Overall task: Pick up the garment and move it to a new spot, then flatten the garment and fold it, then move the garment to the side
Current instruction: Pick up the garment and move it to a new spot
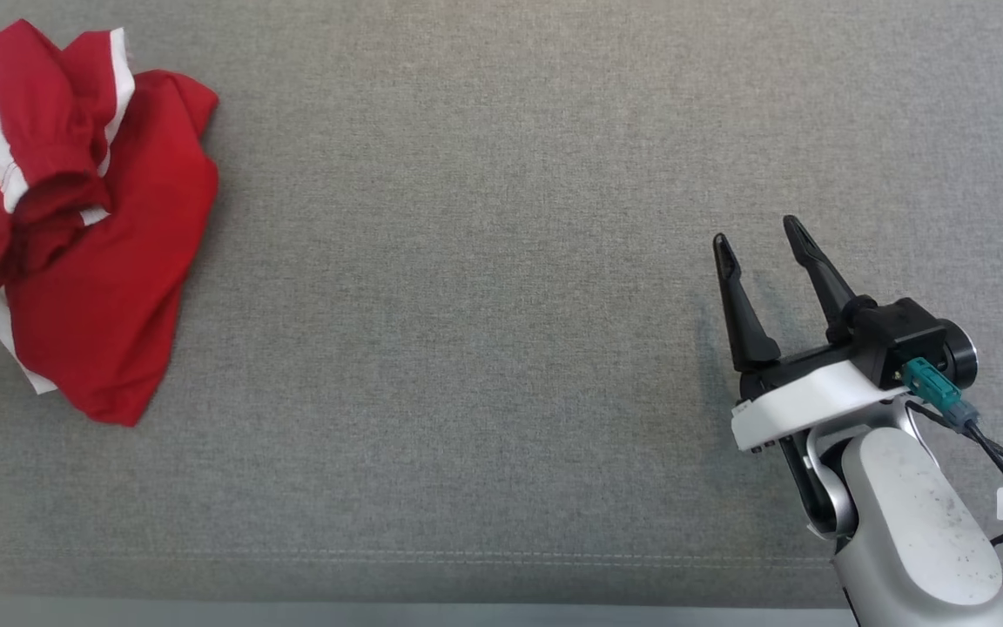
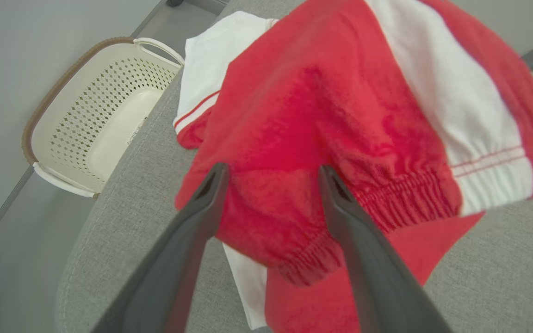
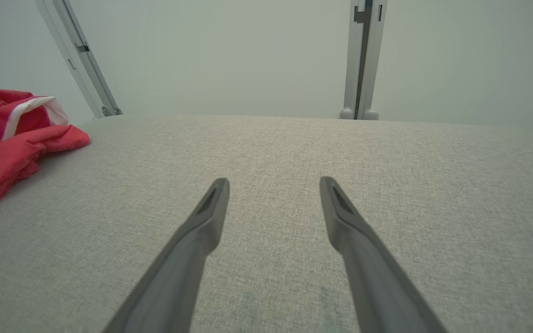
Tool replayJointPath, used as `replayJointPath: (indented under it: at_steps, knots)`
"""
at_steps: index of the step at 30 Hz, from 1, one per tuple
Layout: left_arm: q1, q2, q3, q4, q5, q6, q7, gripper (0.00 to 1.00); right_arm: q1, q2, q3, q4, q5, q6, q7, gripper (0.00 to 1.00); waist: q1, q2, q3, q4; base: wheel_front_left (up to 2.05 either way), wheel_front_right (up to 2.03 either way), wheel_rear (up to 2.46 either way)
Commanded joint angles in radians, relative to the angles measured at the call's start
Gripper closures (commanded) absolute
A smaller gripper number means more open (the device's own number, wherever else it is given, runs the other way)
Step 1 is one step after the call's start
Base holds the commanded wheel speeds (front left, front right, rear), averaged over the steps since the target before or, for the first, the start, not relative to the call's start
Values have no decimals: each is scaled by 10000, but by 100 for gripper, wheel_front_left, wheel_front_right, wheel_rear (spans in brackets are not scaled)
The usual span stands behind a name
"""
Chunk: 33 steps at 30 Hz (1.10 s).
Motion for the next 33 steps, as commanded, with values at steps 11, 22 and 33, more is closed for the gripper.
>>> replayJointPath:
  at_steps: [11, 22, 33]
  knots:
    - [-123, 194, -342, -6, -386, -86, -847, 100, -120, -38, -171, 4, -137, 1, -37, 0, -2, 0, 366, -149, 0, 0, 0]
    - [-134, 432, -1038, -1584, 4, -84, -2985, 100, 228, 83, -273, 131, 2, 1, -37, 0, -2, 0, -473, 90, 0, 0, 0]
    - [1609, -435, -1677, -5038, 655, 495, -4310, 100, 580, 228, -718, -36, 69, 1, -37, 0, -2, 0, -1176, -206, 0, 0, 0]
